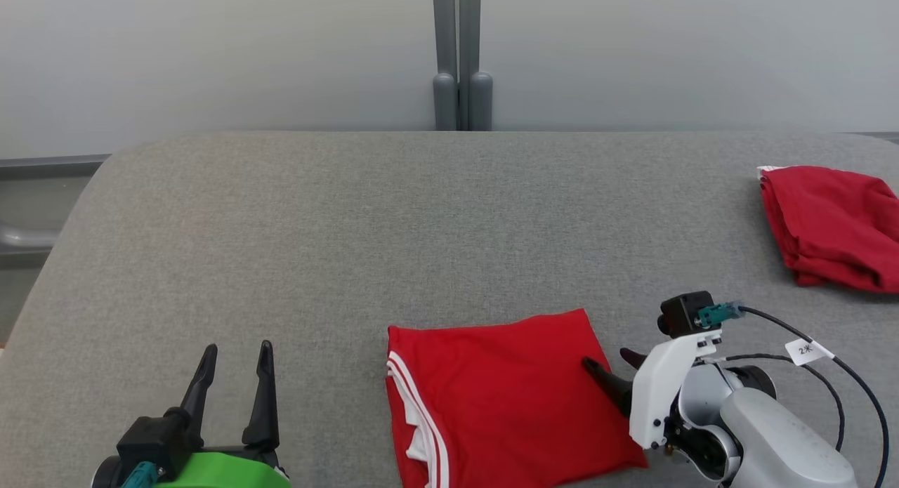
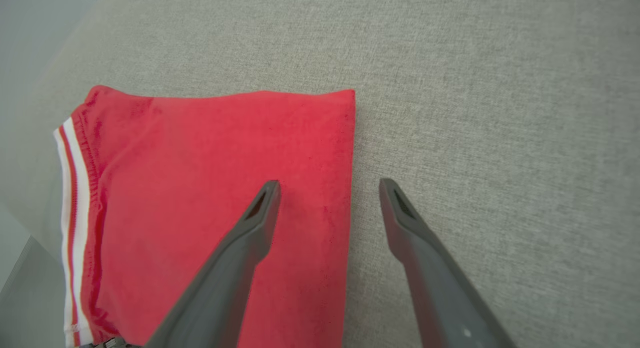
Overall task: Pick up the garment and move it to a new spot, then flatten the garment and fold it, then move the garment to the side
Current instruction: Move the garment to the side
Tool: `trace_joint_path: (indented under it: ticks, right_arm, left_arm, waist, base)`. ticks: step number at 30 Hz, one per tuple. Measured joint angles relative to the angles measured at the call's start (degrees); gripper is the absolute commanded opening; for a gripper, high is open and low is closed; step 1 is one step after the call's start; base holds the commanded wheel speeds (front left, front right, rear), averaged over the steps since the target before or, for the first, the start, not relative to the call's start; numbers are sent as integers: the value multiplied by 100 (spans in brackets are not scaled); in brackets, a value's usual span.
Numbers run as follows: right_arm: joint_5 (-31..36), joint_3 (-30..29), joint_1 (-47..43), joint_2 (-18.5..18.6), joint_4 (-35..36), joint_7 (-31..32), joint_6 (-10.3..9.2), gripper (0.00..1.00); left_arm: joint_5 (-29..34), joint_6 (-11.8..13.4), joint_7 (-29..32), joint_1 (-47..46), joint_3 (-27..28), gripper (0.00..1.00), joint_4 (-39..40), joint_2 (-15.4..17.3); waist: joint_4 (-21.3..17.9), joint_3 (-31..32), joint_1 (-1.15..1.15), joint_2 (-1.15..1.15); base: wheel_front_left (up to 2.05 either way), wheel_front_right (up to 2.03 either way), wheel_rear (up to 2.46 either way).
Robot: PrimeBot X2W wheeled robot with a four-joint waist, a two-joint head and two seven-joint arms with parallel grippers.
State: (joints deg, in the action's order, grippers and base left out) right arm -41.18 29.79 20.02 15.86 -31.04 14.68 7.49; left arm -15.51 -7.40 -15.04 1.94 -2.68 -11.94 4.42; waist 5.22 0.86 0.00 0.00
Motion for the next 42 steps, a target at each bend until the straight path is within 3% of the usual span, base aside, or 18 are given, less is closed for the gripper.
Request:
trace_joint_path:
  ticks: [9, 10, 11, 12, 13, 20, 26, 34, 42]
  right_arm:
    - [-235, 14, 69, -220, -648, 553, 0, 100]
    - [-264, 21, 86, -224, -666, 535, 0, 87]
    - [-264, 43, 102, -224, -671, 504, 0, 48]
    - [-265, 56, 121, -227, -662, 415, 0, 19]
    - [-267, 66, 143, -230, -653, 322, 0, 0]
    - [-197, 131, 419, -157, -569, -486, 2, 0]
    - [-171, 203, 689, 81, -569, -828, 3, 0]
    - [-131, 218, 1055, 365, -545, -979, 3, 0]
    - [-142, 179, 1090, 376, -358, -1189, 2, 0]
  left_arm:
    - [-65, 0, 0, 1, -41, 100, -88, 9]
    - [-81, 0, 0, -1, -41, 100, -88, 10]
    - [-98, 0, -1, -5, -38, 100, -91, 11]
    - [-100, 0, -1, -14, -36, 100, -97, 11]
    - [-100, 0, -1, -24, -32, 100, -97, 13]
    - [-94, 0, -1, -49, -97, 100, -78, 49]
    - [-92, 0, -1, -164, -350, 100, 26, 64]
    - [-112, 0, -1, -532, -866, 100, 91, 57]
    - [-149, 0, -1, -734, -1024, 100, 62, 91]
  waist:
    - [266, -79, 0, 0]
    - [266, -90, 0, 0]
    - [262, -94, 0, 0]
    - [253, -95, 0, 0]
    - [241, -96, 0, 0]
    - [78, -65, 0, 0]
    - [-170, -66, 0, 0]
    - [-751, -141, 0, 0]
    - [-1463, -311, 0, 0]
  base:
    - [0, 0, 0]
    - [0, 0, 0]
    - [0, 0, 0]
    - [0, 0, 0]
    - [0, 0, 0]
    - [0, 0, 0]
    - [0, 0, 0]
    - [0, 0, 0]
    - [0, 0, 0]
